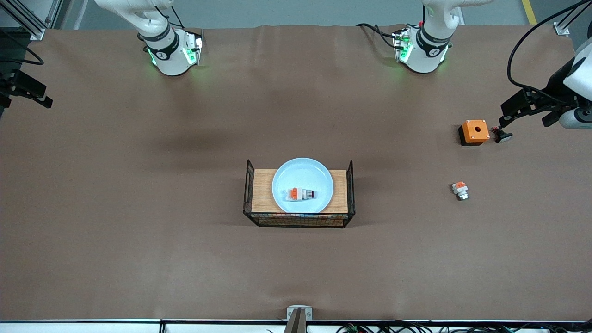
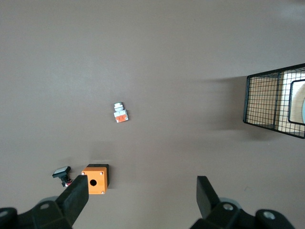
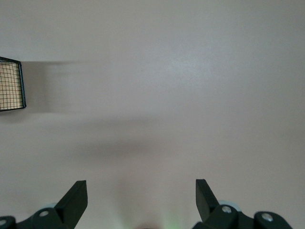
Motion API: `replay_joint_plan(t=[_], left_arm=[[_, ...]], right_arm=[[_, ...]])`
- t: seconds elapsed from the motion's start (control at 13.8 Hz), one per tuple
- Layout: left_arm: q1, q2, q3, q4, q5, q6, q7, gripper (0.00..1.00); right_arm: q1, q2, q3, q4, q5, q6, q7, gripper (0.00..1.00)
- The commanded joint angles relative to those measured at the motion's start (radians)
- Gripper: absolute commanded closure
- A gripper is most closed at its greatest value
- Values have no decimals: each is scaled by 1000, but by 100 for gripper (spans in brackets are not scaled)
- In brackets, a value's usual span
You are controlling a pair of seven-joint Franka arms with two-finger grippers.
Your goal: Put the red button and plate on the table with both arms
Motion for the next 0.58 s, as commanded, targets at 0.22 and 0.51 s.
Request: replay_joint_plan(t=[0.22, 0.51], left_arm=[[6, -18, -6, -19, 0, 12, -8, 0], [0, -18, -9, -15, -5, -20, -8, 0]], right_arm=[[-17, -23, 8, -19, 10, -1, -14, 0], [-15, -23, 10, -19, 8, 2, -14, 0]])
